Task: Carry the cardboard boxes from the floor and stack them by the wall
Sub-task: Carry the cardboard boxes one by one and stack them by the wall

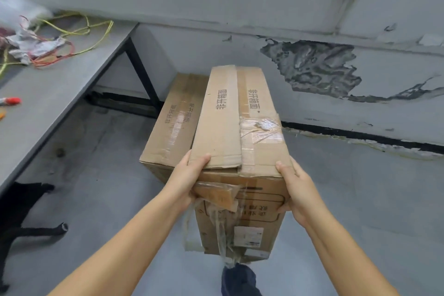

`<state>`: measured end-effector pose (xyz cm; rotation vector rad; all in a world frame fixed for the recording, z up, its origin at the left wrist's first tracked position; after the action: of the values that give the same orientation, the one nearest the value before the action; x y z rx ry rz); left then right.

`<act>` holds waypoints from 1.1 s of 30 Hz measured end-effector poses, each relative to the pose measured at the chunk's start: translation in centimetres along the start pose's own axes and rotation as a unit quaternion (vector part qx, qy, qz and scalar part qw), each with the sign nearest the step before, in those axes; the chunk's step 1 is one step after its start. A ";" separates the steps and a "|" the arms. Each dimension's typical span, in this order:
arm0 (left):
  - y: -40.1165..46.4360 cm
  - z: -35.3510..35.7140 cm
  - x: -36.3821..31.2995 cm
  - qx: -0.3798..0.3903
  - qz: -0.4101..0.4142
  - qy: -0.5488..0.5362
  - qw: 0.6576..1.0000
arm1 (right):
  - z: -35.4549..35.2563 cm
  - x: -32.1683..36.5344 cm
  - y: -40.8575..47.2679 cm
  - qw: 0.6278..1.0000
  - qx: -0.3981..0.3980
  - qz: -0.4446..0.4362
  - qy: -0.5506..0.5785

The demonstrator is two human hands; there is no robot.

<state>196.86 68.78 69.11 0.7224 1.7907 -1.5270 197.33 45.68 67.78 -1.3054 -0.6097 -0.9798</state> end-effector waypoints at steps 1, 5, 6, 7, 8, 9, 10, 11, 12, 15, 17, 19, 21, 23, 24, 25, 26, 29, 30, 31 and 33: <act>2.2 0.1 -0.6 -0.002 -0.005 0.005 1.000 | 0.4 0.4 2.3 1.000 0.008 -0.001 -0.005; 10.4 0.2 -0.7 -0.011 -0.005 0.001 1.000 | 2.0 -0.8 10.5 1.000 0.004 -0.001 -0.007; 12.2 0.3 0.1 -0.015 -0.008 0.004 1.000 | 2.2 -1.9 12.1 1.000 0.000 0.003 -0.003; 13.7 0.2 1.1 -0.018 -0.012 0.009 1.000 | 2.2 -3.3 13.3 1.000 -0.005 0.009 0.002; 15.0 0.1 2.3 -0.019 -0.014 0.015 1.000 | 2.2 -4.7 14.3 1.000 -0.009 0.017 0.008; 16.5 -0.2 3.6 -0.019 -0.014 0.020 1.000 | 2.2 -6.2 15.3 1.000 -0.016 0.023 0.013; 17.9 -0.5 5.0 -0.017 -0.014 0.025 0.999 | 2.1 -7.9 16.2 0.999 -0.024 0.031 0.018; 19.2 -0.8 6.4 -0.012 -0.019 0.031 0.999 | 2.0 -9.7 17.0 0.998 -0.033 0.039 0.021; 20.5 -1.1 7.9 -0.005 -0.026 0.037 0.999 | 1.9 -11.5 17.8 0.998 -0.041 0.047 0.022; 23.4 -2.0 12.3 0.007 -0.051 0.035 0.998 | 2.3 -16.6 19.7 0.996 -0.048 0.079 0.013; 24.4 -2.7 15.4 0.002 -0.061 0.035 0.998 | 2.3 -19.8 20.3 0.993 -0.057 0.103 0.002; 24.5 -3.3 18.0 0.003 -0.075 0.037 0.997 | 2.1 -22.4 19.9 0.990 -0.062 0.127 -0.003; 24.1 -3.8 20.1 -0.012 -0.106 0.030 0.994 | 2.1 -24.8 18.9 0.986 -0.067 0.151 0.003; 23.8 -4.1 21.5 -0.047 -0.173 -0.009 0.984 | 2.5 -26.4 18.2 0.984 -0.082 0.160 0.013; 23.9 -4.2 21.9 -0.067 -0.217 -0.040 0.973 | 2.9 -27.0 18.3 0.983 -0.087 0.158 0.013; 24.2 -4.3 22.1 -0.087 -0.260 -0.075 0.959 | 3.4 -27.4 18.6 0.984 -0.091 0.155 0.010; 24.8 -4.5 22.2 -0.103 -0.297 -0.107 0.943 | 3.7 -27.6 19.1 0.984 -0.094 0.150 0.005; 27.6 -5.2 21.7 -0.090 -0.343 -0.201 0.913 | 4.5 -27.7 21.9 0.987 -0.084 0.137 -0.005; 28.5 -5.3 21.3 -0.078 -0.340 -0.217 0.912 | 4.7 -27.5 23.1 0.988 -0.078 0.134 -0.005; 29.5 -5.4 20.8 -0.074 -0.330 -0.229 0.913 | 4.9 -27.1 24.1 0.989 -0.073 0.131 -0.007; 31.7 -5.7 20.3 -0.087 -0.306 -0.245 0.916 | 5.6 -26.7 26.4 0.990 -0.062 0.126 -0.023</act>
<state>207.87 79.32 34.22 -0.3393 1.7942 -1.6989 207.89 56.95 33.14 -1.4795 -0.4100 -0.7908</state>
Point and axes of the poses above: each hand's wrist, its own y-axis towards the middle knuckle, its own z-axis out of the palm, x = y × z, the point moved 2 cm from there along y, towards the middle knuckle, and after that the axes turned 13 degrees about y, right-handed, at the moved point
